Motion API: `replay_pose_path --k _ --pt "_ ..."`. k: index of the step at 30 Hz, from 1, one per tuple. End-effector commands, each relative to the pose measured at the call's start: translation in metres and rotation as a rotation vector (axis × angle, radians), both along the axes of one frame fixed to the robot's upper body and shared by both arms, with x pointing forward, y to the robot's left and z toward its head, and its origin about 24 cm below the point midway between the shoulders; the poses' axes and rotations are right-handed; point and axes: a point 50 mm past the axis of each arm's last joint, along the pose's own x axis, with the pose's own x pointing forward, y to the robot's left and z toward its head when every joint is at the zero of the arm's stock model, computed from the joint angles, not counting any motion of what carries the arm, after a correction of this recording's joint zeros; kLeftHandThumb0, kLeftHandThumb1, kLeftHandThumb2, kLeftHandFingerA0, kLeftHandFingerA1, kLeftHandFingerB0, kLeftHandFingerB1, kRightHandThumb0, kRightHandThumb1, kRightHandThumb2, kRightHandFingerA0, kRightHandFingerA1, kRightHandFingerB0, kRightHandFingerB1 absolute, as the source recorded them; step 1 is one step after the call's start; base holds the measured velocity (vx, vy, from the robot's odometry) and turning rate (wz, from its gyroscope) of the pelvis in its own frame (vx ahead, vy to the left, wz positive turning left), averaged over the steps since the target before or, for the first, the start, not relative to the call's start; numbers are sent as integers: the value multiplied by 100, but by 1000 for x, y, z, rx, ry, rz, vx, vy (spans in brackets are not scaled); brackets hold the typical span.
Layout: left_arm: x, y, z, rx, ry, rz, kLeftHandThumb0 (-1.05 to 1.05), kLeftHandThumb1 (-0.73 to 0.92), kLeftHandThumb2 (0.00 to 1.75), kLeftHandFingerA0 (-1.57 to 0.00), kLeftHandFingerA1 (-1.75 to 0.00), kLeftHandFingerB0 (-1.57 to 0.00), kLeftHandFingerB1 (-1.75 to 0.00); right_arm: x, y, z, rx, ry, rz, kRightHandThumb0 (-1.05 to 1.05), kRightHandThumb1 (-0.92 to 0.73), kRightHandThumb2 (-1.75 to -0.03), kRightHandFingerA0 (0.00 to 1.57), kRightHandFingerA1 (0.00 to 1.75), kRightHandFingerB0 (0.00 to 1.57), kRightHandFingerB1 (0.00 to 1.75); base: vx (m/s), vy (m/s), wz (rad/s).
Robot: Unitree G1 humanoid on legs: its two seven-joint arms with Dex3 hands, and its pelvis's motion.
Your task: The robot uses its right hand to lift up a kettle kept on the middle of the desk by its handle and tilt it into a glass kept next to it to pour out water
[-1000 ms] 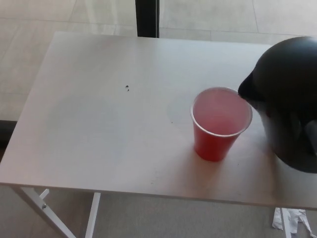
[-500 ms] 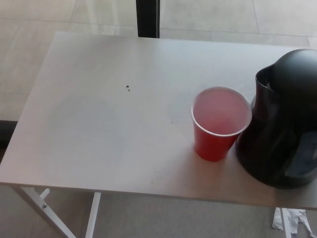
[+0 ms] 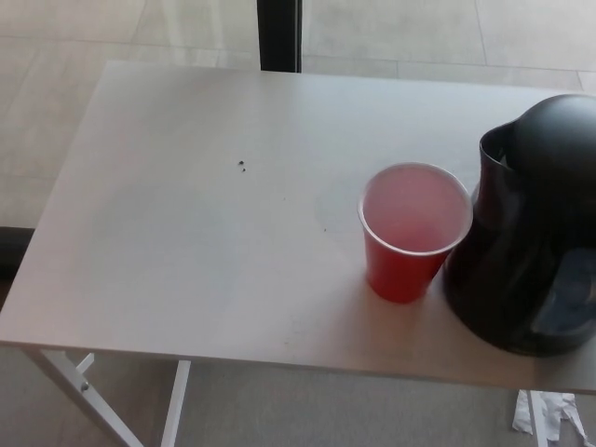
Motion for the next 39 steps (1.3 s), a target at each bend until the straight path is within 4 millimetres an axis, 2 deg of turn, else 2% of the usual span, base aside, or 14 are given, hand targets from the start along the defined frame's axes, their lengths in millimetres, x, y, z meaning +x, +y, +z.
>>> replay_pose_path --k 1,2,11,18,19,28,29,30,31,34,35,36,37,39 --pt "-1 6 8 24 -16 19 -83 92 75 -42 -48 -28 -38 -13 -4 -10 8 143 293 -62 -40 -78 1 40 0 15 0 0 0" --pt "-1 6 8 25 -16 18 -83 92 75 -42 -48 -28 -38 -14 -6 -10 51 154 344 -70 -41 -75 0 9 0 5 0 0 0" --pt "-1 7 9 43 -10 3 -85 92 75 -40 -48 -28 -38 -25 -12 -7 -10 244 448 -91 -50 -56 0 0 0 0 0 0 0" --pt "-4 7 8 35 -8 20 -84 92 74 -41 -48 -30 -38 -39 -23 1 -15 285 493 -100 -44 -73 0 0 0 0 0 0 0" --pt "-4 7 8 34 -10 20 -83 92 75 -41 -47 -30 -38 -41 -25 2 -15 284 500 -99 -57 -95 0 31 0 0 0 0 0" --pt "-5 8 8 33 -12 30 -83 92 74 -41 -46 -29 -37 -82 -52 14 -8 280 436 -93 -55 -95 0 43 0 18 0 0 0" --pt "-5 8 8 33 -8 33 -82 92 75 -41 -46 -30 -37 -89 -58 17 36 255 402 -97 -47 -62 0 0 0 0 0 0 0" --pt "-6 8 8 37 -5 30 -82 92 75 -41 -45 -31 -37 -101 -66 21 40 226 360 -85 -43 -91 0 57 0 38 0 0 0" --pt "-6 8 7 35 -2 30 -83 92 75 -41 -46 -31 -37 -119 -76 29 37 206 276 -101 -58 -49 0 2 0 32 0 0 0" --pt "-8 8 7 31 0 36 -83 92 75 -41 -46 -31 -37 -123 -78 33 36 202 252 -101 -58 -49 0 2 0 32 0 0 0" --pt "-8 8 7 42 14 23 -88 92 75 -41 -51 -29 -38 -142 -91 39 92 169 198 -101 -56 -41 0 19 0 48 0 0 0" --pt "-8 8 7 43 10 23 -84 92 77 -40 -50 -31 -38 -148 -98 40 112 153 162 -104 -38 -73 0 55 0 59 0 0 0" --pt "-9 8 7 43 8 24 -84 92 77 -40 -50 -31 -38 -165 -111 45 112 137 93 -101 -55 -51 0 0 0 54 0 0 0" --pt "-10 7 6 41 10 27 -84 92 77 -40 -50 -31 -38 -170 -114 47 107 132 73 -101 -55 -51 0 0 0 54 0 0 0"
